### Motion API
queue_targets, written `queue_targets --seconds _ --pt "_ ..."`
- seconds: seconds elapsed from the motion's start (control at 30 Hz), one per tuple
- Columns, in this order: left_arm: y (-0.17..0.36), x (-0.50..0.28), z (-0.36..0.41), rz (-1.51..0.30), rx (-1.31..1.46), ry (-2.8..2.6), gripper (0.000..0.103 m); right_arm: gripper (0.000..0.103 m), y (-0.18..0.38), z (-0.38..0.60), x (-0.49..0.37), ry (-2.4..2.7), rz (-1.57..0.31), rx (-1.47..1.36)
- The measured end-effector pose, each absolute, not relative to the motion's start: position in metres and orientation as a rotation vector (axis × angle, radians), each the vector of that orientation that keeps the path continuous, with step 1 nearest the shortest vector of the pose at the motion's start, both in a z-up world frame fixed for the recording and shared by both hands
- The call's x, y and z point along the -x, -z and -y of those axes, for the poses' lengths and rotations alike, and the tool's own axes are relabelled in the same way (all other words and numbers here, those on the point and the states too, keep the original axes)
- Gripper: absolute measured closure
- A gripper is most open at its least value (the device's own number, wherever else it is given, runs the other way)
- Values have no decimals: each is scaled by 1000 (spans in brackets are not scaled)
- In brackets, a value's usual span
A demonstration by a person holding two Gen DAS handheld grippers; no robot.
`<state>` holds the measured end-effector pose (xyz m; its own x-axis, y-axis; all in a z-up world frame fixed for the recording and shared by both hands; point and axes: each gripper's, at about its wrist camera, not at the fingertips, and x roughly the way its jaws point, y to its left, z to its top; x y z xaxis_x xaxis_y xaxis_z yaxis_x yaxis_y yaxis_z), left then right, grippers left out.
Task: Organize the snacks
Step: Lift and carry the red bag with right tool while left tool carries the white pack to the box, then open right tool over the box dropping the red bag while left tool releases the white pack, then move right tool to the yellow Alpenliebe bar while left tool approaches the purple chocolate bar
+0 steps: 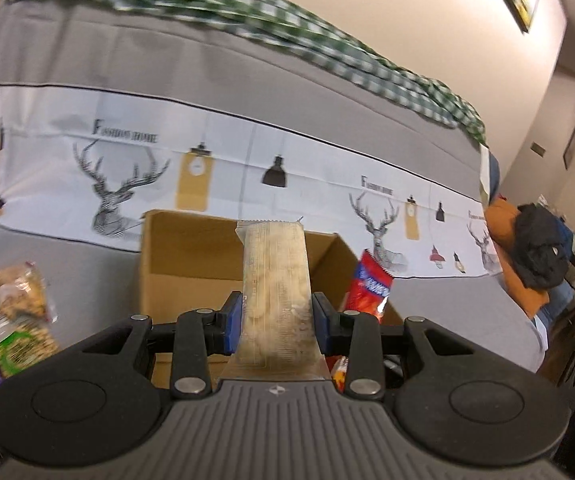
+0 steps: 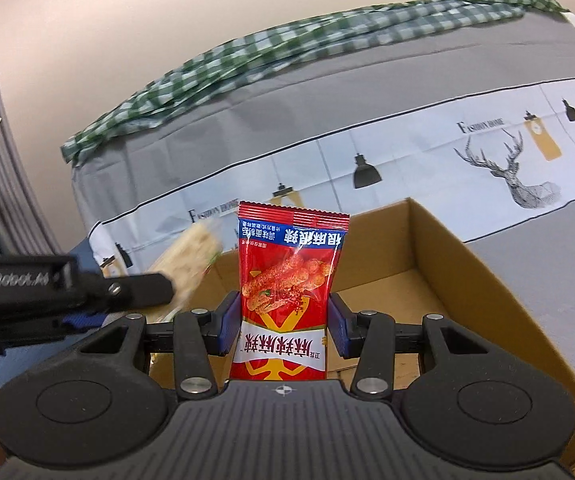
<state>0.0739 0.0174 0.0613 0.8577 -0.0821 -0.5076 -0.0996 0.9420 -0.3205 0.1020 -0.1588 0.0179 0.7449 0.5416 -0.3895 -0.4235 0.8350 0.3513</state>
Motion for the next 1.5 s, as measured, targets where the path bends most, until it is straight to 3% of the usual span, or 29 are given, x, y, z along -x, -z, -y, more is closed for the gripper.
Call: queue_targets --seconds 0.43,0.47,0.57,0.63,0.7,0.93,0.97,1.0,1.07,1.27,1.5 --pt "-78 -100 -6 -517 333 27 63 56 -20 162 -102 -508 -497 -250" --pt "-78 -101 -6 -520 329 28 60 56 -20 162 -102 -508 -498 -246" --pt "-79 -100 -5 -535 311 1 21 51 -20 160 -103 -510 -511 -233" --pt "-78 -90 -5 -521 290 -4 21 43 -19 157 -104 -489 -520 -215" --pt "-76 -74 -7 -486 251 -20 22 41 -18 156 -103 -483 -521 -205" --pt "-54 6 -77 -455 280 -121 54 37 -15 155 -95 -464 -510 -156" --pt "-51 14 -91 -469 305 -138 61 37 -15 155 -94 -462 -508 -152" --pt "-47 24 -110 -483 337 -159 78 37 -15 155 -92 -458 -504 -148" --pt "-38 41 -139 -504 360 -218 92 37 -16 155 -87 -445 -490 -137" --pt "10 71 -176 -593 342 -273 92 60 -18 147 -65 -459 -436 -78" --pt "17 85 -192 -582 453 -256 90 62 -18 117 -31 -506 -386 9"
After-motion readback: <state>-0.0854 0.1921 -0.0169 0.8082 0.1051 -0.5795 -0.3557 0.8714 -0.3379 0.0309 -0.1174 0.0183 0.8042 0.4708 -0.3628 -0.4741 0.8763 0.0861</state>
